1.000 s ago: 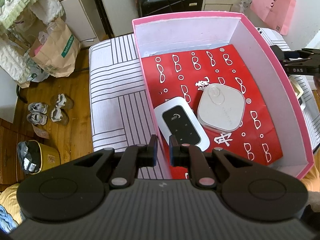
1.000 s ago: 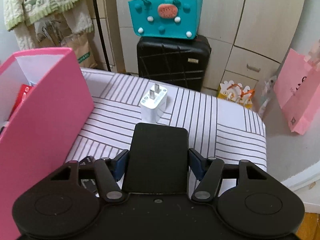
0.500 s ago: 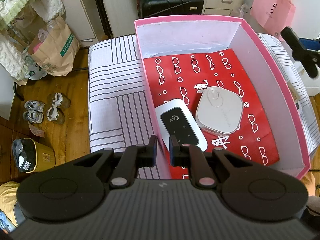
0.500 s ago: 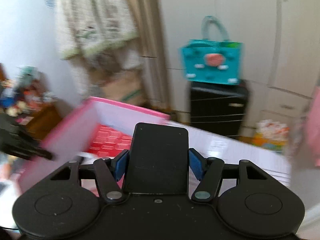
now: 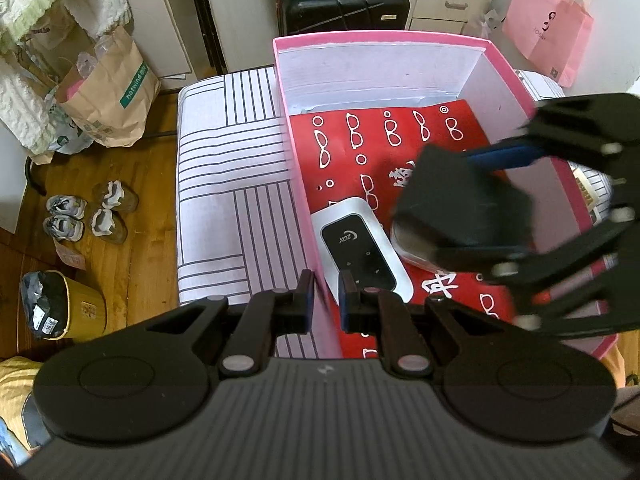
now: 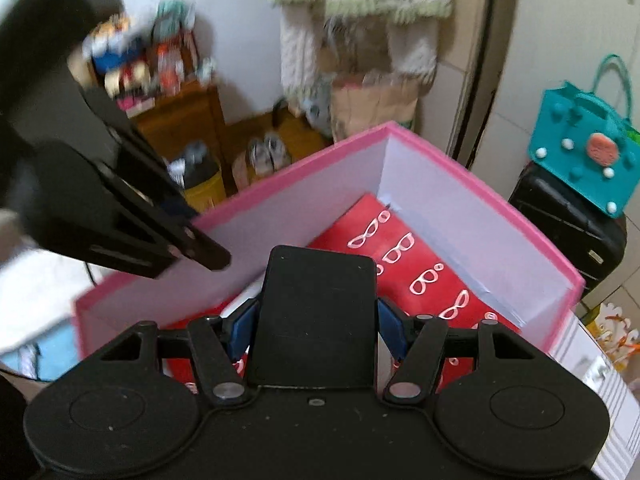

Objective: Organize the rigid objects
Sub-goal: 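Lay the black power bank on the silver one in the box, release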

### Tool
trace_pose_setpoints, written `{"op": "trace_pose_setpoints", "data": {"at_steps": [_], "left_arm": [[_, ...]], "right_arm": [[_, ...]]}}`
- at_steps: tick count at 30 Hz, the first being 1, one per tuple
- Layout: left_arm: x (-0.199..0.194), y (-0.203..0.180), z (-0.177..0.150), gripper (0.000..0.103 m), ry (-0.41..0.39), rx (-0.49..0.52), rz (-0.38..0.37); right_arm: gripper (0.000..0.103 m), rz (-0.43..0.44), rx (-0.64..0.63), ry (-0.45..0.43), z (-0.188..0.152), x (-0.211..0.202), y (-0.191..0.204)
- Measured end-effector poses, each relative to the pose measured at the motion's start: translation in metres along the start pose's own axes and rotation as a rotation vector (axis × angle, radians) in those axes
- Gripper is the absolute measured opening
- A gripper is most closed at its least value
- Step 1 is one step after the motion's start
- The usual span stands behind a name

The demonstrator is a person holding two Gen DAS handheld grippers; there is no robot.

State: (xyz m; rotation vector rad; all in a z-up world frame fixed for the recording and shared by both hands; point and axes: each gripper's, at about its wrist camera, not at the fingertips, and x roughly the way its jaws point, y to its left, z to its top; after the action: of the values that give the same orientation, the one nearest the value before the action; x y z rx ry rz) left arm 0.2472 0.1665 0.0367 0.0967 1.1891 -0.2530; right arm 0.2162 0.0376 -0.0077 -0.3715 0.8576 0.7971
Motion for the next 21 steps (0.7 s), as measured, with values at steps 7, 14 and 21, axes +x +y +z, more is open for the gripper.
{"op": "trace_pose_setpoints", "data": {"at_steps": [7, 14, 21], "left_arm": [[0.001, 0.0, 0.0, 0.011, 0.001, 0.011, -0.005], [0.002, 0.002, 0.001, 0.011, 0.007, 0.011, -0.012], [0.003, -0.003, -0.001, 0.011, 0.002, 0.024, 0.005]], "right_arm": [[0.068, -0.061, -0.061, 0.09, 0.001, 0.032, 0.004], [0.074, -0.013, 0.074, 0.08, -0.009, 0.021, -0.019], [0.074, 0.08, 0.232, -0.097, -0.028, -0.039, -0.042]]}}
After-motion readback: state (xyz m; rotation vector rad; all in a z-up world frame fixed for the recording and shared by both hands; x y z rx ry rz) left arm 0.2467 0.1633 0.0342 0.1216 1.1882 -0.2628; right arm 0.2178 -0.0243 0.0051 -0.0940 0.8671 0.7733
